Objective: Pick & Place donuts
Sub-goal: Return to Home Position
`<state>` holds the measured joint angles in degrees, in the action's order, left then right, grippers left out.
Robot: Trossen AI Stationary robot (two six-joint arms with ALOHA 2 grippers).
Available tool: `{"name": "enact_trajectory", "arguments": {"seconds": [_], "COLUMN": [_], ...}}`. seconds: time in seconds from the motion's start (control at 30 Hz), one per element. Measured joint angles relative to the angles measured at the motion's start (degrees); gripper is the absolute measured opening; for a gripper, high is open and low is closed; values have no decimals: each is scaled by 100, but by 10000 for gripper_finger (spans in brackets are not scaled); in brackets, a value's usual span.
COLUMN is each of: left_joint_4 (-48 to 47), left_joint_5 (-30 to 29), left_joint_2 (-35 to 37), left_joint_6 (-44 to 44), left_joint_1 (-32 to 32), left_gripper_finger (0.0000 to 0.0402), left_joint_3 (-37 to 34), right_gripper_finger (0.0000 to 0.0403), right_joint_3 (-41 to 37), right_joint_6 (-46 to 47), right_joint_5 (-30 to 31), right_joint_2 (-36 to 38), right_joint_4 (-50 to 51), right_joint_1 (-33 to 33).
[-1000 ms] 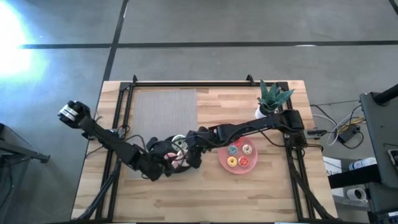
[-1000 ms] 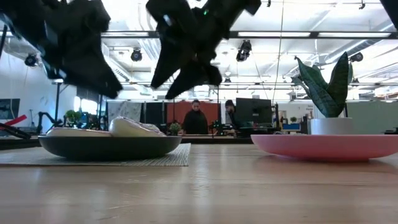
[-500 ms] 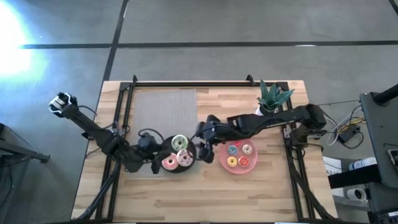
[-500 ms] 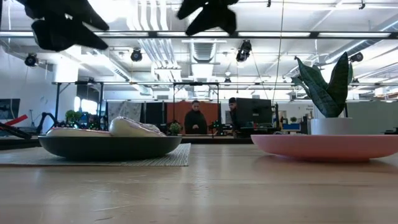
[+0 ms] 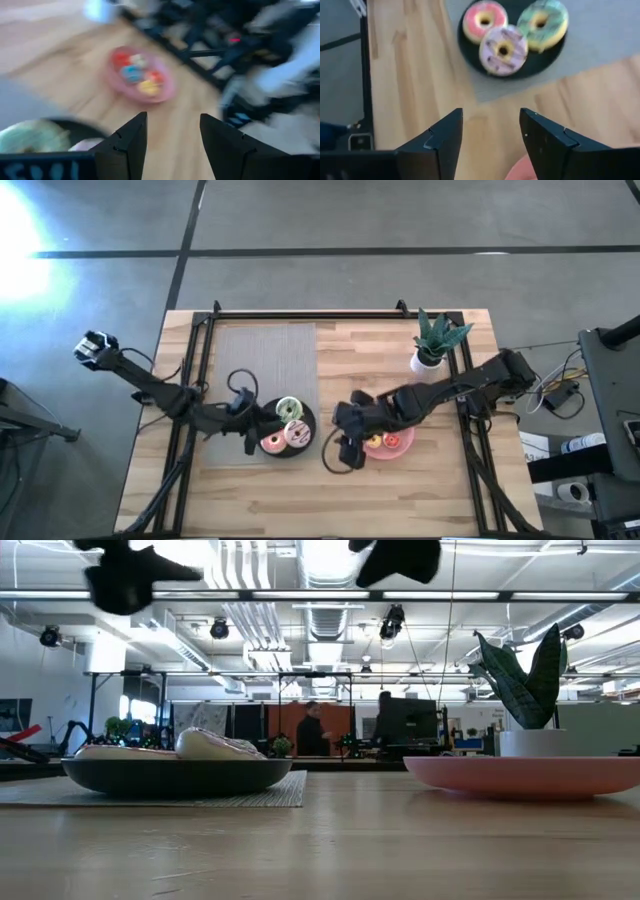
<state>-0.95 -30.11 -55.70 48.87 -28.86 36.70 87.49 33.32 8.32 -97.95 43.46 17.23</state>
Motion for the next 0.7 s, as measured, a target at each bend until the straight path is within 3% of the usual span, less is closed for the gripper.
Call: {"name": "enact_trajectory", "arguments": {"seconds": [0.13,0.23,0.43,0.63,0.7], "left_joint_4": [1798,2326,2324,1666,1315], "left_joint_5": [1380,1994,2425,2457,2459], "left_joint_2": [-13,132,828,1762,2078], "left_joint_6": [-712,-812,-1095,-1585,-1609], "left_joint_1": [672,1128,1642,1713,1713], "left_gripper_finger": [156,156,156,156,156], "left_joint_3": [-525,-837,-1094,-1125,-1131], "right_gripper_finger": [176,167,142,122,118], "right_joint_3": [-46,-72,-629,-1539,-1813], "right_joint_6": [150,120,405,606,695], "right_joint_5": [233,684,1267,2381,2486], "right_joint_2": [173,499,1626,2914,3369], "right_joint_4": [-172,-147,-88,-6,195], "right_joint_1": [195,287,271,400,388]}}
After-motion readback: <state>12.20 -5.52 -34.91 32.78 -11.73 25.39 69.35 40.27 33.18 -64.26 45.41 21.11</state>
